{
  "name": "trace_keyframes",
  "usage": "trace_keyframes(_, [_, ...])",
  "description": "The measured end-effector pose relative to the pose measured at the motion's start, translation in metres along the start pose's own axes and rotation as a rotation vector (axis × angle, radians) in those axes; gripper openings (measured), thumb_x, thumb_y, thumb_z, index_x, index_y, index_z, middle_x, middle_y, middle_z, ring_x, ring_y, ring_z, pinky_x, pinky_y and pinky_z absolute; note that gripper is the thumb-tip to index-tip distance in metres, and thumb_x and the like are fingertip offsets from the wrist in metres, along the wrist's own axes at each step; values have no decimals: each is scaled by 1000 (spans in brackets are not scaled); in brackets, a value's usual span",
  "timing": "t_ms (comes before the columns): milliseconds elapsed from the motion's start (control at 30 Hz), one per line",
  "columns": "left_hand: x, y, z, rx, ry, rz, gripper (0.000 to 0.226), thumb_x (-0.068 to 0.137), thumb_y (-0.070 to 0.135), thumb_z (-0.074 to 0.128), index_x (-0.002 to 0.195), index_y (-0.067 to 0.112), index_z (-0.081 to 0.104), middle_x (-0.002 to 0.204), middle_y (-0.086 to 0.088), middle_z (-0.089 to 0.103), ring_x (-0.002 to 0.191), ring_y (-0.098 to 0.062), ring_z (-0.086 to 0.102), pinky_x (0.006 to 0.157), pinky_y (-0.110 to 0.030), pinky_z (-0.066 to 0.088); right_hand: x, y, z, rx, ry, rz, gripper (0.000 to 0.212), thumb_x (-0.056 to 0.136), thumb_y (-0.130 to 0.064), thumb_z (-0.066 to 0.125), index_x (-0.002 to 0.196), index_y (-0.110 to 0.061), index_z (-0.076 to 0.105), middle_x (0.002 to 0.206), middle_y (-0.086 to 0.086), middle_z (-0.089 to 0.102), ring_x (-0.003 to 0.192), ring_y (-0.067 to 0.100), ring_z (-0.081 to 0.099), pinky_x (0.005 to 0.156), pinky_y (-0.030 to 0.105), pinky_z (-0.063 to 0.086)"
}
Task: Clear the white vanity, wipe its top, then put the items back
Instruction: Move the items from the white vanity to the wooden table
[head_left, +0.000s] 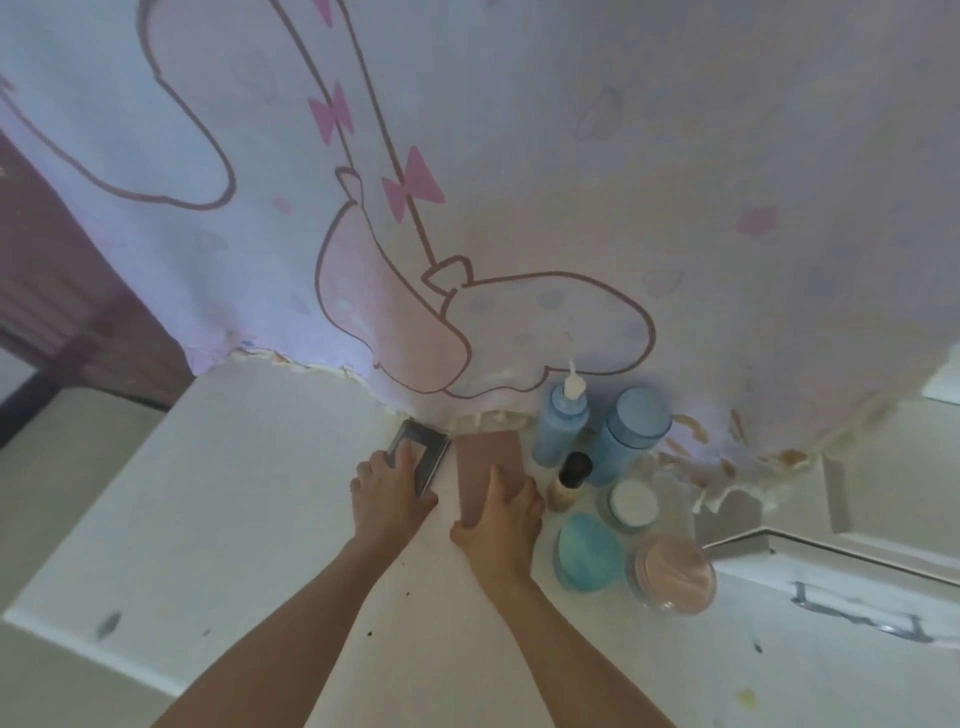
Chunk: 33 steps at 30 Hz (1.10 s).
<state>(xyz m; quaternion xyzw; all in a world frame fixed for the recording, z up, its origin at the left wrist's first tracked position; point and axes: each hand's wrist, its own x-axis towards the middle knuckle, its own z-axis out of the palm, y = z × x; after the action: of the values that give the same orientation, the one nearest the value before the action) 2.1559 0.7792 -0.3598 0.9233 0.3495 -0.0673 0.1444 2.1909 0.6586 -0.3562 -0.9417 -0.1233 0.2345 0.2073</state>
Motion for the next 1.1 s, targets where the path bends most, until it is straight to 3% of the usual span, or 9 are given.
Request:
trace_keyframes(200, [-29,-37,-11,-90,91,-89,69,79,30,60,137,14,28,121,-12,45,108,-31,42,91,-38,37,-19,4,2,44,-72,-119,84,79,-36,59,144,-28,8,147,16,6,135,32,11,113,35,13])
trace_keyframes(400, [-70,-95,-36,-158,223,-259,68,75,22,64,135,10,34,114,-17,50,100,-35,45,82,-40,39,-36,-36,10,21,-124,-386,80,77,-32,62,143,-26,17,145,14,11,131,29,17,111,32,16])
trace_keyframes(667, [-154,-177,-75,-281,437,-503,71,76,24,62,139,16,30,124,-10,47,110,-31,41,93,-37,35,-80,-120,21,-91,-199,-862,73,71,-27,65,135,-23,30,131,8,28,118,26,26,96,29,27])
trace_keyframes(833, [-250,-238,-100,-319,605,-610,74,79,27,62,141,22,23,128,-6,44,111,-24,38,91,-33,37,-153,-180,48,-126,-347,-1172,80,63,-27,68,135,-21,34,127,7,35,119,26,29,90,23,23])
trace_keyframes(967, [-358,-292,-111,-379,773,-735,72,76,23,65,139,21,29,129,-6,46,109,-23,36,90,-33,38,-233,-221,76,-133,-479,-1366,83,67,-16,70,139,-25,31,137,2,26,127,20,20,98,24,26])
trace_keyframes(1100, [-466,-335,-111,-366,909,-843,69,75,20,66,136,20,34,128,-5,47,108,-21,36,87,-31,37,-312,-257,109,-175,-493,-1520,84,67,-20,73,139,-26,30,139,4,26,128,20,21,100,25,26])
